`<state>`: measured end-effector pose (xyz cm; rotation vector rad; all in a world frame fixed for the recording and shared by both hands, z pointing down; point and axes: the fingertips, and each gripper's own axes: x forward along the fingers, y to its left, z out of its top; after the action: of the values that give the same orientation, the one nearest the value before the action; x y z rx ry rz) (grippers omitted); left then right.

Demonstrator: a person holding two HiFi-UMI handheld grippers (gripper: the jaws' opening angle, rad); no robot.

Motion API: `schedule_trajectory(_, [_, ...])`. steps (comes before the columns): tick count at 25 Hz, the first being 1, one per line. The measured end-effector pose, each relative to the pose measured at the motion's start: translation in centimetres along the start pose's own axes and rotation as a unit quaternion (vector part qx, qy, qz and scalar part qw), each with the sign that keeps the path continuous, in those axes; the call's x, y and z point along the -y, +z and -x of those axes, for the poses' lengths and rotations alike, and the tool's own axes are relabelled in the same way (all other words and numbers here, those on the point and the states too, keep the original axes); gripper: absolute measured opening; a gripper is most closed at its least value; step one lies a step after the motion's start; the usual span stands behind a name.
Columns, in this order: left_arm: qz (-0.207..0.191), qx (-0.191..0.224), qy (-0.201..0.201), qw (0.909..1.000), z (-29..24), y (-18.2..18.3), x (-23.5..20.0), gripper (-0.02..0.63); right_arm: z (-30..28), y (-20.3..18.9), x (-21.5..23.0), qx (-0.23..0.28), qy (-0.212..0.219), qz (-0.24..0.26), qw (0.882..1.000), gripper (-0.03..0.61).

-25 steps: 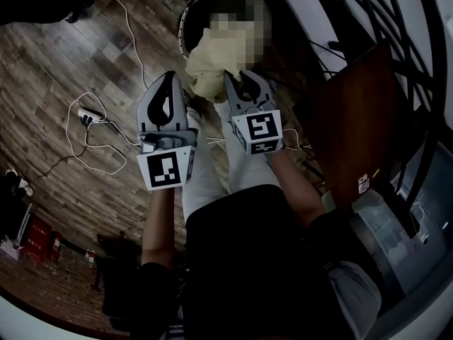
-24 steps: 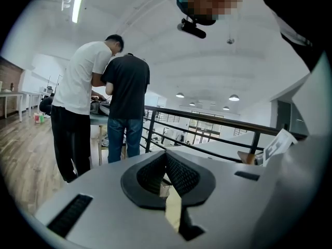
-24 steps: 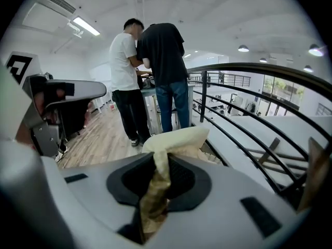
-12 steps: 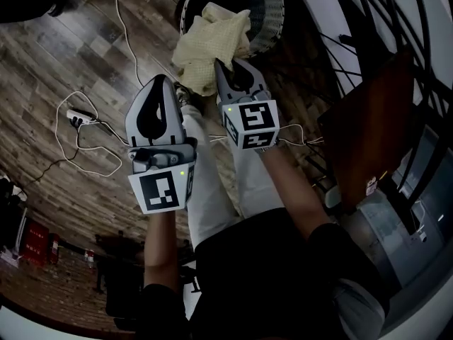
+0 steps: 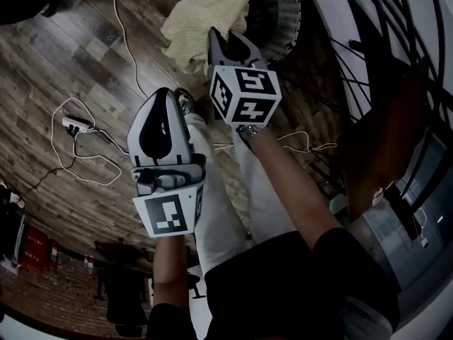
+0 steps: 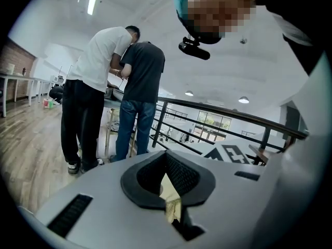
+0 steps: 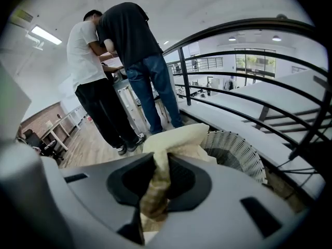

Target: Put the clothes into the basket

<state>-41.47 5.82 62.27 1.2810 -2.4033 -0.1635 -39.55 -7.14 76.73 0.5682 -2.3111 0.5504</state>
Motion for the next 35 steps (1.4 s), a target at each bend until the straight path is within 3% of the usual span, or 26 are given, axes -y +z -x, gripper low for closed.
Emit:
schedule_trajectory(9, [0.003, -0.01, 0.007, 0.9999, 0.1, -1.5, -1.3, 0.011, -7.5, -4.2, 1.4, -0.058, -0.038, -0.058, 0.996, 0.072])
schedule_trajectory(22, [0.022, -0.022, 0.024, 0.9992, 0.4, -3.6, -3.5, 0.011, -11.8, -9.2, 1.4, -0.129, -0.038, 0.038, 0.99, 0.074])
schedule_trajectory(35, [0.018, -0.018, 0.036, 0.999, 0.1, -3.8, -5.1, 0.011, -13.1, -12.7, 2.3, -0.185, -0.011, 0.076, 0.98, 0.081])
